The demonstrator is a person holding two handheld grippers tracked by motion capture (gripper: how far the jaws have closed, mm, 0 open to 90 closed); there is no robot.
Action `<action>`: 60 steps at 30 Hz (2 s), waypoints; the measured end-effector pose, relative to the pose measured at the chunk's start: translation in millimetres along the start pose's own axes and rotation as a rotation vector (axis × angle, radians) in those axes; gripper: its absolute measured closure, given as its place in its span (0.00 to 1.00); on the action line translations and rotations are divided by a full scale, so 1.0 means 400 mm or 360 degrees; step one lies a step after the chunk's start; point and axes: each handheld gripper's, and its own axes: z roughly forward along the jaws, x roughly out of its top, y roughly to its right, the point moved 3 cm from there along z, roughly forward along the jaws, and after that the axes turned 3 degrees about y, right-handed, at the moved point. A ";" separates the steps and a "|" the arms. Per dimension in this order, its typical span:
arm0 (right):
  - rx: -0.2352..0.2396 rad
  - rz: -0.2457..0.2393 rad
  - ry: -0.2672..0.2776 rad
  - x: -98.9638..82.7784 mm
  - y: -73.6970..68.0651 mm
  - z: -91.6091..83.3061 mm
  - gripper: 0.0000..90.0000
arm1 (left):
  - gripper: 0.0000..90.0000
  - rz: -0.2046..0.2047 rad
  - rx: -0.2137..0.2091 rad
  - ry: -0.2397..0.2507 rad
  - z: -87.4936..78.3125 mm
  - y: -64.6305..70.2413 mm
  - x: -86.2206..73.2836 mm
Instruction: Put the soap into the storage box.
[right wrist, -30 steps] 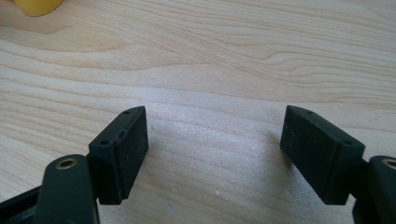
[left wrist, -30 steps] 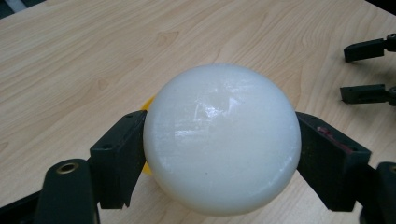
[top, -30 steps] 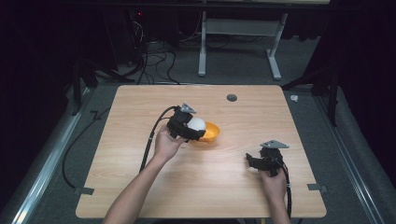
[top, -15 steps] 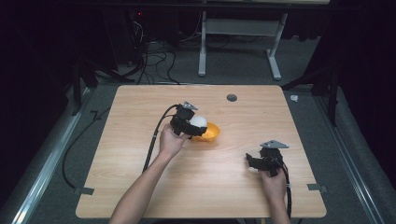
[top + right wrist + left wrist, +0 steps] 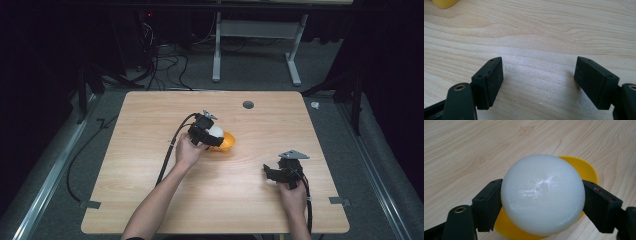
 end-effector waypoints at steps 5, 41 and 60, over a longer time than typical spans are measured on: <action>0.0000 0.0000 0.0000 0.000 0.000 0.000 0.27 | 0.26 0.0003 0.0014 -0.0023 0.011 0.000 -0.004; -0.0006 -0.0008 -0.0002 0.000 -0.001 0.000 0.27 | 0.32 -0.0018 -0.0012 0.0096 -0.051 -0.003 -0.006; -0.0008 -0.0008 -0.0003 0.000 -0.001 0.000 0.27 | 0.31 -0.0005 0.0002 0.0143 -0.108 -0.025 -0.016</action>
